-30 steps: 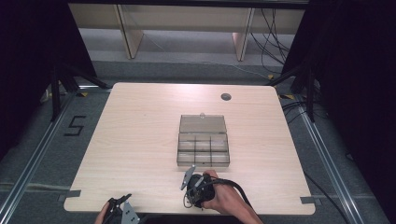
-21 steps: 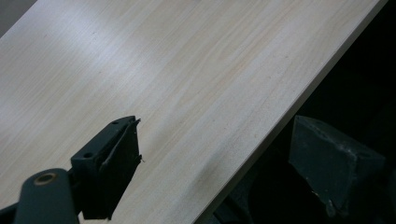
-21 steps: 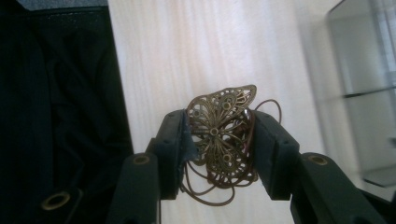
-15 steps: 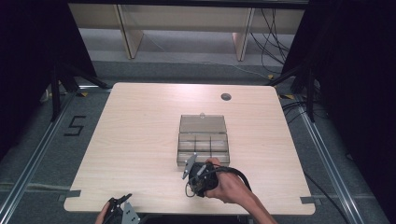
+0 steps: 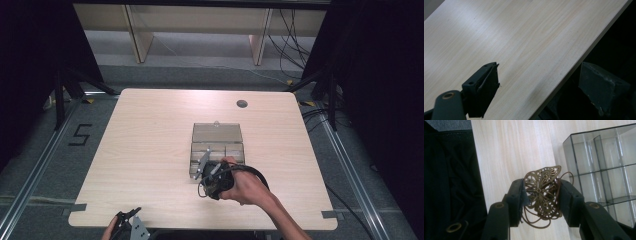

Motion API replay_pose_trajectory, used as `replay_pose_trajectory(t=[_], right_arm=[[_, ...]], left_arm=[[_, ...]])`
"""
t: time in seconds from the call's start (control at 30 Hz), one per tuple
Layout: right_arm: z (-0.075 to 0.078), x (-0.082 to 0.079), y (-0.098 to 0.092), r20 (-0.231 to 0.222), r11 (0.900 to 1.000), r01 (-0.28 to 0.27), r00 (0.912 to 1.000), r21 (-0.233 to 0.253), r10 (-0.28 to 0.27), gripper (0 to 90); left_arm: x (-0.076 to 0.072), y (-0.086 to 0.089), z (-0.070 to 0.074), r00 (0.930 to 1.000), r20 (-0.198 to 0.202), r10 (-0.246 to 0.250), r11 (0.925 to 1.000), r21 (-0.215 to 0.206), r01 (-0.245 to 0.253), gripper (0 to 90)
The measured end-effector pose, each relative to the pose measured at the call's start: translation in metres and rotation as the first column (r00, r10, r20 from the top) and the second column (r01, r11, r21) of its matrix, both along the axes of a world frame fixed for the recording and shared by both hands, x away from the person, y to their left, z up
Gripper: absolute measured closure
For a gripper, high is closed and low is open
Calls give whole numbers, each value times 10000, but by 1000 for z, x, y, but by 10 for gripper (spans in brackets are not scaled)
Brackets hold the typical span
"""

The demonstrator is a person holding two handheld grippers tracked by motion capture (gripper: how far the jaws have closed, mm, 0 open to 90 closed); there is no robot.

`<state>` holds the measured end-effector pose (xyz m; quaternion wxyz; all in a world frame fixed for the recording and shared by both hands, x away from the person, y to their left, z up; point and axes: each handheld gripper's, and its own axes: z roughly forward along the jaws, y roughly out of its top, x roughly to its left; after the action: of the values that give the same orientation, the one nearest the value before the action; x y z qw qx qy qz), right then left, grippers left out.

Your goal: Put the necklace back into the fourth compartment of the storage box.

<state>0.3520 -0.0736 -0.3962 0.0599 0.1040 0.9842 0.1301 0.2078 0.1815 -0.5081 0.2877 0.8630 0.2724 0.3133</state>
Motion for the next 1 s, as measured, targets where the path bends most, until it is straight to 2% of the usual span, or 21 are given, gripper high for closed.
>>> replay_pose_trajectory(t=[0.03, 0.17, 0.23, 0.3, 0.33, 0.37, 0.4, 0.43, 0.47, 0.5, 0.57, 0.6, 0.63, 0.67, 0.7, 0.73, 0.77, 0.8, 0.87, 0.9, 1.0], right_arm=[[2, 0, 0, -48, 9996, 276, 9996, -4, -276, 587], [8, 5, 3, -78, 9999, 145, 9999, 81, -144, 587], [12, 8, 5, -37, 9996, 289, 9996, -12, -290, 587], [12, 13, 5, 55, 10000, -96, 9999, -15, 96, 587], [13, 13, 6, -120, 9998, 211, 9997, -12, -211, 587], [15, 14, 7, -109, 9994, 309, 9995, -136, -310, 587], [14, 18, 7, -48, 10000, -44, 10000, -85, 44, 587], [16, 19, 7, -79, 9998, 154, 9998, -109, -155, 586], [17, 22, 8, 17, 9999, -41, 10000, -116, 41, 587], [18, 22, 9, -170, 9996, 267, 9995, -100, -269, 586], [23, 25, 11, -133, 9989, 424, 9990, -175, -426, 587], [23, 28, 12, -66, 9996, 268, 9996, -107, -268, 587], [25, 31, 13, -26, 9997, 213, 9998, -129, -213, 586], [26, 33, 15, -9, 9996, 226, 9997, -170, -226, 587], [27, 36, 17, 16, 9997, 115, 9999, -209, -115, 587], [29, 37, 19, 3, 9990, 366, 9993, -266, -366, 586], [30, 40, 20, 49, 9994, 259, 9997, -213, -258, 586], [31, 42, 22, 19, 9990, 380, 9993, -215, -380, 586], [31, 48, 25, 29, 9994, 209, 9998, -265, -209, 587], [30, 50, 26, -121, 9990, 402, 9991, -202, -405, 587], [29, 58, 28, -193, 9984, 538, 9983, -173, -541, 586]], left_arm=[[-1, -1, -1, 10000, -22, 34, 9996, -262, -34, 157], [-1, -1, -1, 10000, -21, 22, 9996, -265, -23, 157], [-1, -1, -1, 10000, 18, 8, 9996, -283, -8, 157], [0, -1, -1, 10000, 17, -18, 9998, -209, 18, 157], [-1, -1, -1, 10000, -6, 14, 9996, -295, -15, 157], [-1, -1, -1, 10000, 2, -1, 9997, -250, 1, 157], [-1, -1, -1, 10000, 5, 8, 9996, -275, -7, 157], [0, -1, -1, 10000, 37, -8, 10000, -77, 8, 157], [0, -1, -1, 10000, 6, -1, 9999, -122, 1, 157], [-1, -1, -1, 10000, -13, -8, 9997, -257, 8, 157], [-1, -1, -1, 10000, 7, 11, 9996, -276, -11, 157], [-1, -1, -1, 10000, 7, 17, 9996, -276, -17, 157], [0, 0, 0, 10000, 3, -74, 10000, 11, 74, 157], [0, 0, 0, 10000, -10, -36, 10000, -37, 36, 157], [-1, -1, -1, 10000, -12, -5, 9995, -319, 5, 157], [-1, -1, -1, 10000, -18, -26, 9998, -218, 25, 157], [0, 0, 0, 10000, 6, -80, 10000, 2, 80, 157], [0, 1, 0, 9999, 10, -128, 9998, 141, 127, 157], [-1, 0, -1, 10000, 0, -60, 9998, -202, 60, 157], [-1, -1, -1, 10000, 14, -89, 9998, -202, 90, 157], [-1, 0, -1, 10000, 10, -87, 9998, -203, 87, 157]])
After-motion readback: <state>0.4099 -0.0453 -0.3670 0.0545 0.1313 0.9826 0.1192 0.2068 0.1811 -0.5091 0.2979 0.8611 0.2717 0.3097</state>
